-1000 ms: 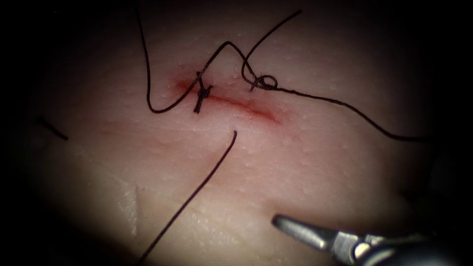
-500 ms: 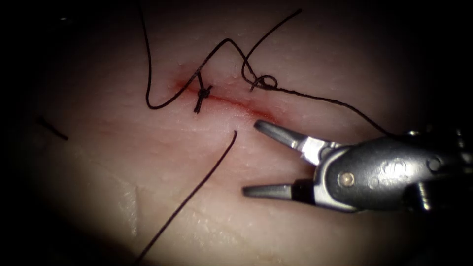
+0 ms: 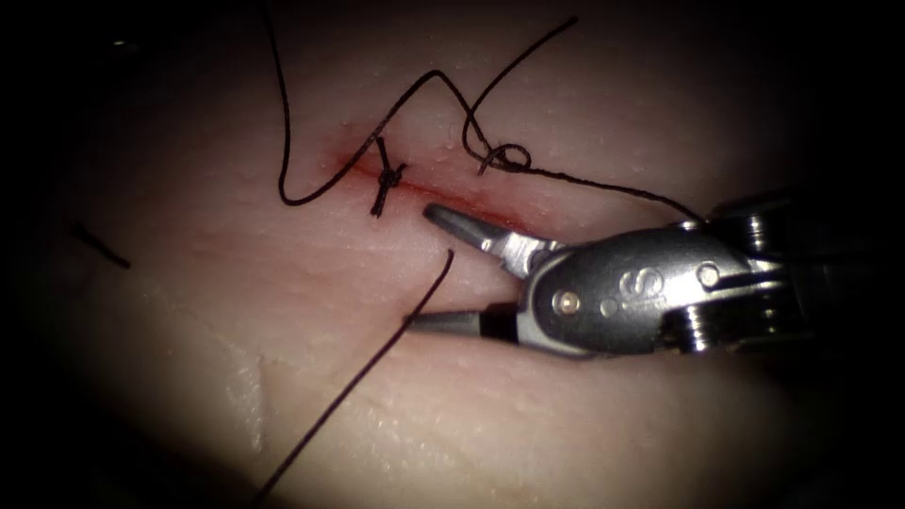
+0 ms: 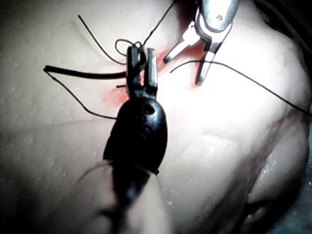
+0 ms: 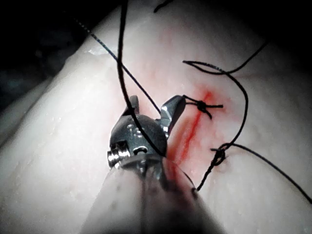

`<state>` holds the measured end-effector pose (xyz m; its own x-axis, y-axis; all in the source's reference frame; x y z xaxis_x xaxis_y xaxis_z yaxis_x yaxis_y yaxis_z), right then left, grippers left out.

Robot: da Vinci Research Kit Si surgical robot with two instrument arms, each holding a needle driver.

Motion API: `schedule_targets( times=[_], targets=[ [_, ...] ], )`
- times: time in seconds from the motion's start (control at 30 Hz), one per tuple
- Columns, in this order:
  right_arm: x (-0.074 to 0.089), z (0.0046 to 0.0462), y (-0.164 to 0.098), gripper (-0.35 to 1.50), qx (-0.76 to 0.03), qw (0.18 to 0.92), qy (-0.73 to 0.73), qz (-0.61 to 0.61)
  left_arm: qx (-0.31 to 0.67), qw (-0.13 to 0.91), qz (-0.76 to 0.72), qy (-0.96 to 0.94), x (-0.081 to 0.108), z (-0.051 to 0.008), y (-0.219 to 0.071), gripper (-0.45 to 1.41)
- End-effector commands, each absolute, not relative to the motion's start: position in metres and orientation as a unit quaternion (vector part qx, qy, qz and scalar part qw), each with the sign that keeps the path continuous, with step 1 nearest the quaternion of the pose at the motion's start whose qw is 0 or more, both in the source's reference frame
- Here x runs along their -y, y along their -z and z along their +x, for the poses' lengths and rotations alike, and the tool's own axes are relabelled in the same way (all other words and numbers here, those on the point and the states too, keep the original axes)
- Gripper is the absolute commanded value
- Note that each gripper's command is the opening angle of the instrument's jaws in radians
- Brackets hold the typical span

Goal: Wound Closure
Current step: Right end-effector grabs and pulls suture through until short tail remains on top side

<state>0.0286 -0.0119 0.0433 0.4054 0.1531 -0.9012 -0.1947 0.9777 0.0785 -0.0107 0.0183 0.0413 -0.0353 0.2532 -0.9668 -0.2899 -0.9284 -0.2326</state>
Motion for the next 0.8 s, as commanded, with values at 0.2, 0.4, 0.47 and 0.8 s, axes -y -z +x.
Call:
schedule_targets(
  times=[0.2, 0.4, 0.47, 0.8],
  targets=[
    [0.0133, 0.0288, -0.0434, -0.35, -0.554, 0.828, -0.085, 0.0, -0.011, 0.189, -0.669, -0.718, -0.0176, -0.0113, -0.0418, -0.45],
    [0.0155, 0.0294, -0.0412, -0.35, -0.564, 0.822, -0.075, 0.007, -0.01, 0.188, -0.669, -0.719, -0.0177, -0.0113, -0.0418, -0.45],
    [0.0163, 0.0297, -0.0403, -0.35, -0.566, 0.821, -0.071, 0.01, -0.011, 0.188, -0.669, -0.719, -0.0176, -0.0113, -0.0418, -0.45],
    [0.0209, 0.0302, -0.0358, -0.35, -0.578, 0.814, -0.047, 0.024, -0.011, 0.188, -0.669, -0.719, -0.0177, -0.0115, -0.0418, -0.45]
  ],
)
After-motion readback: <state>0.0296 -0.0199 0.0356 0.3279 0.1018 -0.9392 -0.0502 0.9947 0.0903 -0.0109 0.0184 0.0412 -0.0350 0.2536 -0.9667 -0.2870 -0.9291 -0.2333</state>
